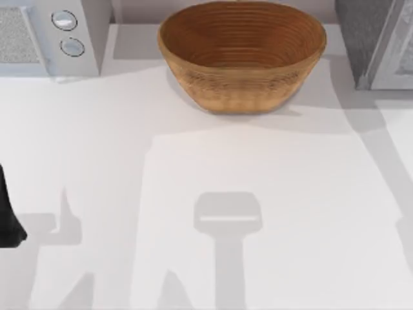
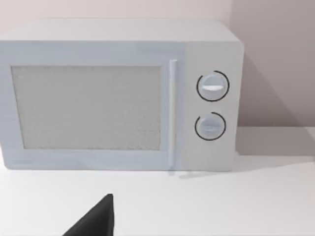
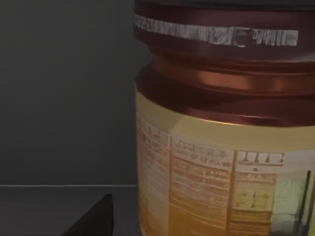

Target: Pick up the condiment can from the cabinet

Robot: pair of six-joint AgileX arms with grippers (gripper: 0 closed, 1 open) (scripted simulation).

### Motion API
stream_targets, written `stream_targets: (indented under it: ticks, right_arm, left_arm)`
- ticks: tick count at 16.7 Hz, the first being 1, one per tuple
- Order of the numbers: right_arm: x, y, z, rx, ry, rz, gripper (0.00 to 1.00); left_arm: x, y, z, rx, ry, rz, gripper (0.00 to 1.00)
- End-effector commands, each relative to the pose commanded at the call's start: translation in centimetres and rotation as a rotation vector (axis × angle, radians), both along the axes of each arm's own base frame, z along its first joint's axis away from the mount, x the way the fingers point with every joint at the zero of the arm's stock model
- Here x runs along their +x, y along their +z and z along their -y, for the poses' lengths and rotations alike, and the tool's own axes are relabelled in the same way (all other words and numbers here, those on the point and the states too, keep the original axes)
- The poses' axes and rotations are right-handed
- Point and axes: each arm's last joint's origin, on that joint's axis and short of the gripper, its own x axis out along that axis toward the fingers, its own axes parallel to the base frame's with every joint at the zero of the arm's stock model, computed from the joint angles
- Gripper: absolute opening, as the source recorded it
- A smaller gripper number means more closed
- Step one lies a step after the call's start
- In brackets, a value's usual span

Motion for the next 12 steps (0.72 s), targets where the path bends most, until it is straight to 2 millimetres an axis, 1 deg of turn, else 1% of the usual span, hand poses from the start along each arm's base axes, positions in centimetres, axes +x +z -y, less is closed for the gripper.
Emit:
stream_targets:
  ticks: [2,8,10,12]
  right_arm:
    - [1.0,0.2,-0.1,0.000,0.002,0.003,1.00]
    - [5.1,0.2,-0.1,0.001,0.002,0.004,1.00]
    - [5.7,0.1,-0.1,0.001,0.002,0.004,1.00]
    - [5.7,0.1,-0.1,0.001,0.002,0.004,1.00]
  left_arm:
    - [0.0,0.0,0.0,0.000,0.000,0.000,1.00]
    - [0.0,0.0,0.0,0.000,0.000,0.000,1.00]
    - [0.0,0.0,0.0,0.000,0.000,0.000,1.00]
    - [0.0,0.0,0.0,0.000,0.000,0.000,1.00]
